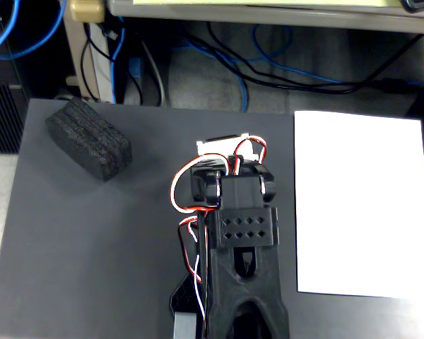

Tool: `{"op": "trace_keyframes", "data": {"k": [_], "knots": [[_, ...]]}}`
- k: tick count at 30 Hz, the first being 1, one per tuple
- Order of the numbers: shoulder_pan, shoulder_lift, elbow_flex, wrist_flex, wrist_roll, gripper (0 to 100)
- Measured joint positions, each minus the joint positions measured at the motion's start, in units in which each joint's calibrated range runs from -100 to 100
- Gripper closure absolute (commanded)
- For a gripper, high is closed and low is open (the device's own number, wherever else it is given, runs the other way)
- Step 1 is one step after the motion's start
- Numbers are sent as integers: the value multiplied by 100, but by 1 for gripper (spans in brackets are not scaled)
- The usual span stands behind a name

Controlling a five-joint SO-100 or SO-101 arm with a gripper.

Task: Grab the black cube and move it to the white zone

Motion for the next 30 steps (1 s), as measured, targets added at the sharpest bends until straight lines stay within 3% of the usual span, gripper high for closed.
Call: {"op": "trace_keyframes", "data": {"k": [25,30], "knots": [[74,0,0,-17,0,99],[74,8,-868,-847,0,99]]}}
